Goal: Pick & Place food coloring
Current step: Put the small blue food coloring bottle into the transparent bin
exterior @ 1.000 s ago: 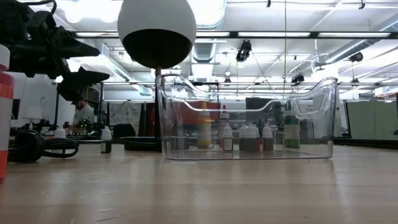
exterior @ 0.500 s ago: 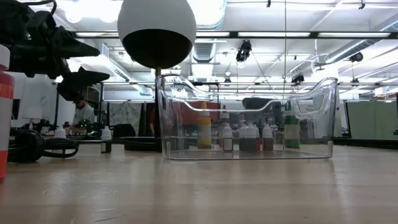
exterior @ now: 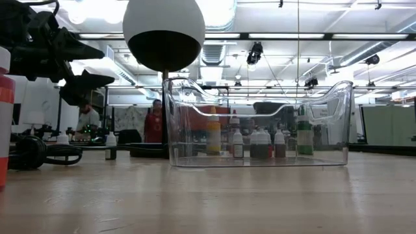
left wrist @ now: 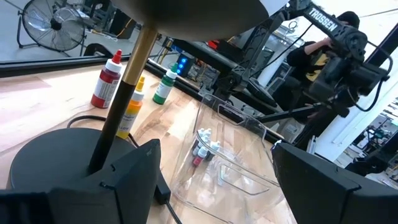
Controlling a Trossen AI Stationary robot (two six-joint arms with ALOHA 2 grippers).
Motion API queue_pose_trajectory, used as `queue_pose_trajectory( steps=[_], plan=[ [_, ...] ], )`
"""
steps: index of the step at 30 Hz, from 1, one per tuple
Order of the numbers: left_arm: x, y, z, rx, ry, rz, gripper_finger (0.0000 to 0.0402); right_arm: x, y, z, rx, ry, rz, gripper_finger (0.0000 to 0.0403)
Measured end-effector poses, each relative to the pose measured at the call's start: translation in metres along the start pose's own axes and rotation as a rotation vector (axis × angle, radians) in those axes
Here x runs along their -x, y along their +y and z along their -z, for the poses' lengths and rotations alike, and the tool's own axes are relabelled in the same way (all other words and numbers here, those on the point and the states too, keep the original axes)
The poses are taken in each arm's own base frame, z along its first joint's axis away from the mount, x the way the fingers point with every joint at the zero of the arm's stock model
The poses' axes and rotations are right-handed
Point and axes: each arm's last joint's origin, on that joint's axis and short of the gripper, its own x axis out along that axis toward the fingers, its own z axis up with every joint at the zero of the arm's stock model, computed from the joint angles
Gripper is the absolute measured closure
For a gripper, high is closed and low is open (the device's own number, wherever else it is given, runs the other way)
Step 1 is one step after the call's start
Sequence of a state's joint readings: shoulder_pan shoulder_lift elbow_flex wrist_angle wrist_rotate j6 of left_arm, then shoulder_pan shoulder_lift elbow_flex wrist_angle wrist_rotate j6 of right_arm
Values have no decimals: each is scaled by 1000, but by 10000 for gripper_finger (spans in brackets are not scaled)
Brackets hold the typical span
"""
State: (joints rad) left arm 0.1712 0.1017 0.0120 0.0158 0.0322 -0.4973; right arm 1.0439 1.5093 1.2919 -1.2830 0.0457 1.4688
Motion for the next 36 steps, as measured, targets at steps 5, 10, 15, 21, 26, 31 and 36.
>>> queue_pose_trajectory(
  steps=[5,10,15,21,26,31,36],
  plan=[
    [0,0,0,0,0,0,122,-22,-1,14,48,47,-9,131],
    [0,0,0,0,1,-1,122,-46,-5,27,86,104,-9,137],
    [0,0,0,0,1,-1,122,-66,-8,35,99,144,-40,137],
    [0,0,0,0,0,-1,122,-80,-13,36,113,154,-44,138],
    [0,0,0,0,1,-1,122,-85,-15,36,163,150,-50,145],
    [0,0,0,0,1,-1,122,-88,-15,35,185,122,-56,142],
    [0,0,0,0,1,-1,122,-89,-16,36,221,91,-54,146]
  ],
)
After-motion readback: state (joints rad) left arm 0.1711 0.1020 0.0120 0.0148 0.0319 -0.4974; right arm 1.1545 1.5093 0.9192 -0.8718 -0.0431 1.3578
